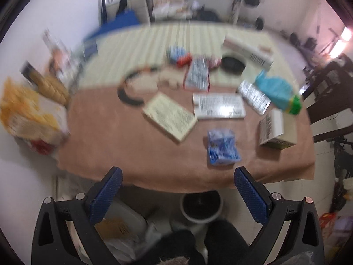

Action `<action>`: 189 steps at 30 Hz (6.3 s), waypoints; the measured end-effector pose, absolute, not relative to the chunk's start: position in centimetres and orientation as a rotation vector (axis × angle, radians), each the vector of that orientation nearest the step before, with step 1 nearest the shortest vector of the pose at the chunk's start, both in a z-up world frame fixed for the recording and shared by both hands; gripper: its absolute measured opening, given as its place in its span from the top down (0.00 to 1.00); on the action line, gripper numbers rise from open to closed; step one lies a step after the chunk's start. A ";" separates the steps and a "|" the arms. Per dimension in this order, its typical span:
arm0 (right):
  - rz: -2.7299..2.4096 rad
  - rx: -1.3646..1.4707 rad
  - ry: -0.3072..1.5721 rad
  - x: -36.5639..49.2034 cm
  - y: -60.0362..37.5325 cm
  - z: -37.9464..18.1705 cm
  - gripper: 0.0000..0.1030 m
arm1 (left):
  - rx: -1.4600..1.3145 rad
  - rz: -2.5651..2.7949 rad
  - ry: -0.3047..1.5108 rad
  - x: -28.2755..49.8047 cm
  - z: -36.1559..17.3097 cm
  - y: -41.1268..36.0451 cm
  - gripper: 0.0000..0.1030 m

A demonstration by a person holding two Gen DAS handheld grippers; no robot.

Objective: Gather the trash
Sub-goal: 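Grasp the blue plastic bag with left tool while right tool grasps white box, then carry both items over the white bin and open both tools to drop them, then grasp the cream medicine box with left tool while right tool grasps blue-green snack bag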

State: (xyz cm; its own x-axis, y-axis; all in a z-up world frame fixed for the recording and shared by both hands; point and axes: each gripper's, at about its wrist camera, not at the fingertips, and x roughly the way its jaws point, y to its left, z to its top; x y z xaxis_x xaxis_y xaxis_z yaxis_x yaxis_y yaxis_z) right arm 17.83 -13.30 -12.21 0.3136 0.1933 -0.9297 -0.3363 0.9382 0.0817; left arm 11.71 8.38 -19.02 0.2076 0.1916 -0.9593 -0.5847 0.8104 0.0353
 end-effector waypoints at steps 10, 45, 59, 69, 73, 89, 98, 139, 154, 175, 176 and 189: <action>0.236 -0.133 1.449 30.8 -10.6 -29.1 0.00 | -0.570 0.580 1.504 19.5 -32.3 6.9 0.00; 0.535 -0.073 1.461 29.2 -11.4 -29.2 0.99 | -0.582 0.672 1.229 7.4 -25.7 1.9 0.81; 0.731 -0.253 1.547 15.5 -18.6 -31.5 0.99 | -0.725 0.754 1.252 -1.3 -32.0 -3.6 0.81; 0.709 -0.374 1.685 11.9 -21.8 -47.6 0.99 | -0.895 0.756 1.379 -3.7 -47.6 -5.8 0.80; 0.654 -0.388 1.731 11.6 -21.7 -55.6 0.99 | -0.953 0.726 1.385 -3.9 -54.3 -5.2 0.80; 0.652 -0.453 1.734 12.7 -17.6 -74.5 0.21 | -0.993 0.777 1.405 -3.6 -63.7 -3.0 0.01; 0.694 -0.707 1.548 10.6 -17.0 -70.3 0.02 | -0.812 0.857 1.465 -4.4 -61.3 -4.4 0.01; 0.793 -0.479 1.393 12.4 -15.6 -24.9 0.02 | -0.685 0.818 1.199 0.7 -22.7 -1.1 0.01; 0.551 -0.658 1.277 37.1 -10.9 -21.9 0.02 | -0.549 0.953 1.251 20.0 -23.1 7.5 0.01; 0.573 -0.506 1.668 49.8 0.7 -34.7 0.07 | -0.999 1.117 1.339 18.8 -31.9 21.9 0.01; 0.579 -0.514 1.667 49.7 1.2 -34.7 0.05 | -1.044 1.111 1.335 18.5 -32.6 22.6 0.02; 0.638 -0.601 1.616 50.9 4.9 -34.8 0.01 | -0.949 1.057 1.353 20.8 -34.8 22.5 0.32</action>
State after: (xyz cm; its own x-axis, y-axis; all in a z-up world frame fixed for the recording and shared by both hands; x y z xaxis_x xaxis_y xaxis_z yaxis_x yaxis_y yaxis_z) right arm 50.94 4.94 -34.80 -0.1294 -0.0290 -0.9912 -0.6981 0.7126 0.0703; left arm 20.77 22.46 -34.75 -0.0578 0.0379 -0.9976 -0.9590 0.2756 0.0661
